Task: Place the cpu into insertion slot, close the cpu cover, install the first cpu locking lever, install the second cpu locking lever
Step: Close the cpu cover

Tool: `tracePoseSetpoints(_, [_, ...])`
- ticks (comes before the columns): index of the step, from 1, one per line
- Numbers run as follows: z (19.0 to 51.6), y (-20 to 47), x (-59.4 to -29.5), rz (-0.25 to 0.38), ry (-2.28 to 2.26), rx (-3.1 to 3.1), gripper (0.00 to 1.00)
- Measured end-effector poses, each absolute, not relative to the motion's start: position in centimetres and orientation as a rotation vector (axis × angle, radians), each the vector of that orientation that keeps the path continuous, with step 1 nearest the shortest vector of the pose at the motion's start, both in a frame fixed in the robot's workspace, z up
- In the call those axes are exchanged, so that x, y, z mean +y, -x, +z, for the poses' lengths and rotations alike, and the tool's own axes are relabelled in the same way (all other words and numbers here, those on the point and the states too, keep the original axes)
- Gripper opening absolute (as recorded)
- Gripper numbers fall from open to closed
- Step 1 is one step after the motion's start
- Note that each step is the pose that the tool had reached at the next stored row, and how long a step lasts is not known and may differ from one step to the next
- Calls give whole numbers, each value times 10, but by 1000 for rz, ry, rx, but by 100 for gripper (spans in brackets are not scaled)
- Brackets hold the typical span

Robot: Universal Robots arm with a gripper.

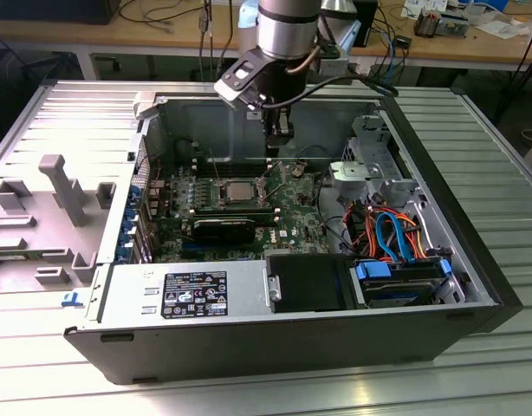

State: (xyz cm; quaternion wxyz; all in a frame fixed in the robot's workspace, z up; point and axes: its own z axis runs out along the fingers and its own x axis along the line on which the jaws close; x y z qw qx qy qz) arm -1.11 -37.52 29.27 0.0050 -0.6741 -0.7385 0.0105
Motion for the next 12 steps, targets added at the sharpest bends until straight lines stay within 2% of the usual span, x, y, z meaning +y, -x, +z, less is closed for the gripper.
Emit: tracePoseSetpoints(12, [274, -38, -376, 36, 2111, -2313, 11])
